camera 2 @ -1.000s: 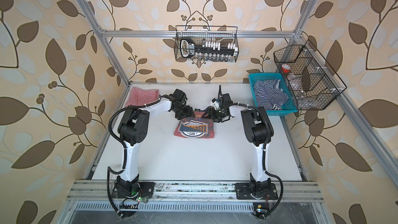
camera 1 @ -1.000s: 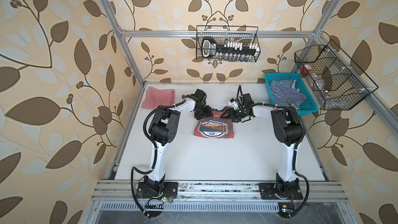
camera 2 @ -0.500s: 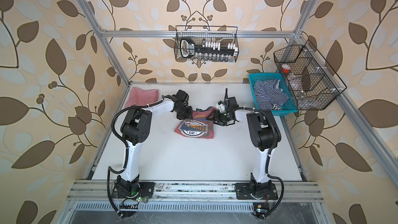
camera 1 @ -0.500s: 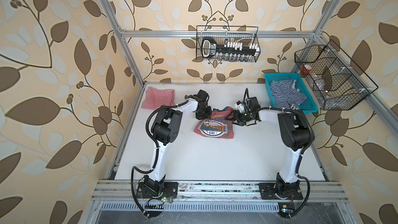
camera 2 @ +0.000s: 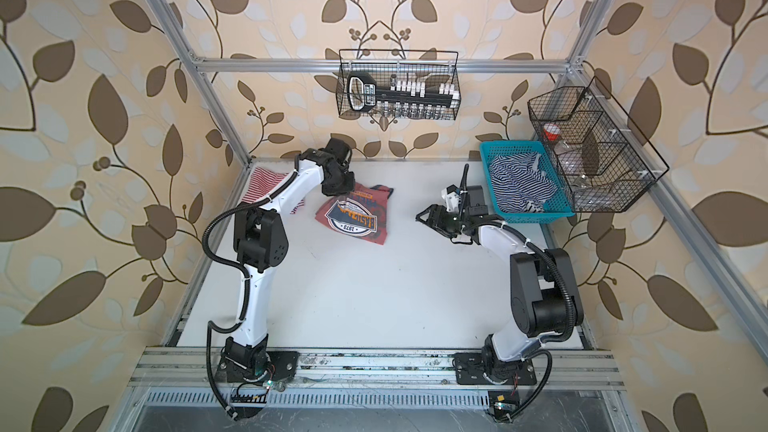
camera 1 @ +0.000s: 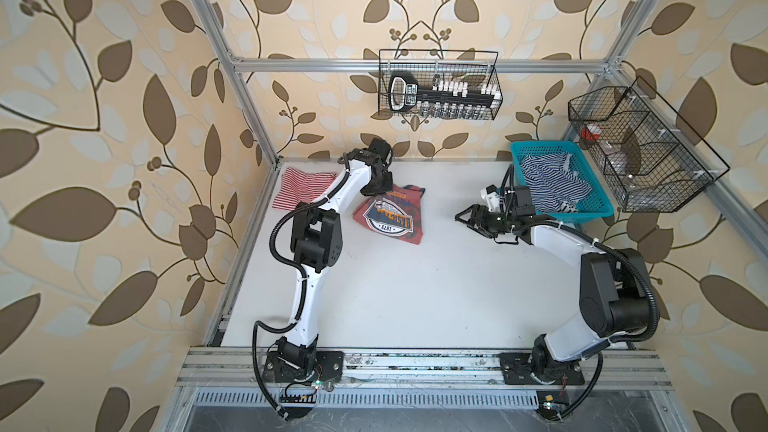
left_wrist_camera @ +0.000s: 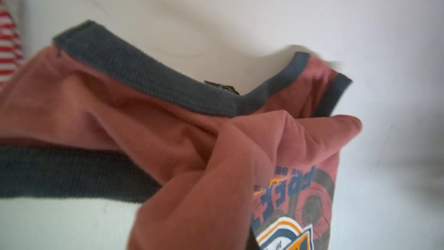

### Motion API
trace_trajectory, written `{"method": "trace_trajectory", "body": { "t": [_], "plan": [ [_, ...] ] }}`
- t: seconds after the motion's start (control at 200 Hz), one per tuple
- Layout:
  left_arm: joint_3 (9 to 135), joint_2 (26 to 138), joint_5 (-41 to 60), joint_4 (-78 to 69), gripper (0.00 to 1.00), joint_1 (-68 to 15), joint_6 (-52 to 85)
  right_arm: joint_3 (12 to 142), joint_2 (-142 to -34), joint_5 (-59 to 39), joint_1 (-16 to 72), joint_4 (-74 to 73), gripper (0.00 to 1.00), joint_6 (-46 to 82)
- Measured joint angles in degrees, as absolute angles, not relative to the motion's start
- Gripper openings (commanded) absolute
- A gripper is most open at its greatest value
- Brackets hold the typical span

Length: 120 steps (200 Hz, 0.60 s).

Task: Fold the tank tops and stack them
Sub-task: 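Carry the shirt toward the striped top with the left gripper while the right withdraws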

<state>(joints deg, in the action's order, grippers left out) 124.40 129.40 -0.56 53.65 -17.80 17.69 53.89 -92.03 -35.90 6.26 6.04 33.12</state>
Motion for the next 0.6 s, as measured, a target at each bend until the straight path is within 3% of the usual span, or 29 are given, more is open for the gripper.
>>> {"method": "trace_trajectory", "body": {
  "t": [0.6],
  "plan": [
    [127.1,129.7,-5.6,53.6,0.00,-9.5,2.9,52.4,-95.4,-36.0,7.7,2.5,0.66,35.0]
  ]
}}
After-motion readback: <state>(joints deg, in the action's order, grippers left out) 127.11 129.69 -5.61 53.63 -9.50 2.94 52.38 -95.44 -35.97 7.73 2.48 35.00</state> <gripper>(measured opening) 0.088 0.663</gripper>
